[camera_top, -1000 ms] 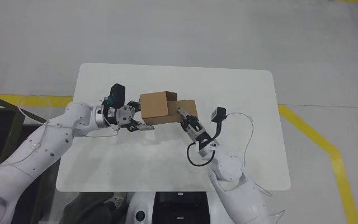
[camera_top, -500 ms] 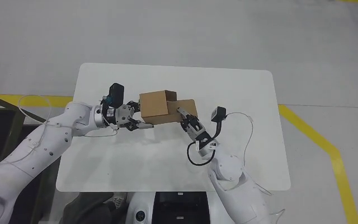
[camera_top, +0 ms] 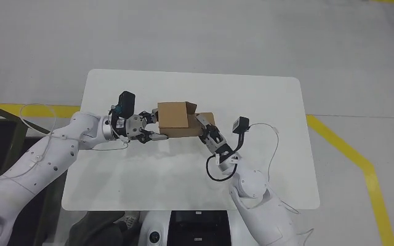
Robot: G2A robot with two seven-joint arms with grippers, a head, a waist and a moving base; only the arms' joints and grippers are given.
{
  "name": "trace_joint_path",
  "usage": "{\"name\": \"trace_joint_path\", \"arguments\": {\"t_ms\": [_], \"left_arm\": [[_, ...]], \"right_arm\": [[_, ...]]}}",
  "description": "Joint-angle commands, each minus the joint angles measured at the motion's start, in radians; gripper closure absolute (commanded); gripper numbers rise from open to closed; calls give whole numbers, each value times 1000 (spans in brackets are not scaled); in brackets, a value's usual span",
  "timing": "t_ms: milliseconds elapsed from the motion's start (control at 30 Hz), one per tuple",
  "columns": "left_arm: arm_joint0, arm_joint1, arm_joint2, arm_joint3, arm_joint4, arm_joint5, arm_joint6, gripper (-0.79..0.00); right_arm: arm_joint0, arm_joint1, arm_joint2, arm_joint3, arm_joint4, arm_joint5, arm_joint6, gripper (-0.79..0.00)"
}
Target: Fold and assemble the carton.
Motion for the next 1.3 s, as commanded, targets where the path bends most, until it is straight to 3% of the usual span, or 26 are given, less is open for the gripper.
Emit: {"name": "trace_joint_path", "arguments": {"t_ms": [0,333,767,833,867,900,933,1267], "left_arm": [[-2,1,5,1,1,0,7,-480],[-16,10,29,16,4,0,47,-391],[-34,21,58,37,15,0,99,-388],[-36,23,62,41,19,0,106,-388],[-37,23,64,42,21,0,109,-391],[-37,24,66,43,23,0,112,-391],[-38,25,68,43,25,0,116,-391],[-43,28,94,36,51,0,126,-391]], "right_arm": [[1,1,2,0,6,0,-1,-283],[5,6,22,-8,22,-5,-10,-305],[-42,35,185,-63,24,-58,18,-280],[-45,41,206,-75,5,-62,36,-243],[-45,44,212,-81,-4,-62,53,-219],[-42,47,214,-87,-13,-62,88,-52],[-36,50,215,-91,-12,-63,135,0],[55,83,212,-61,-44,-9,532,0]]}}
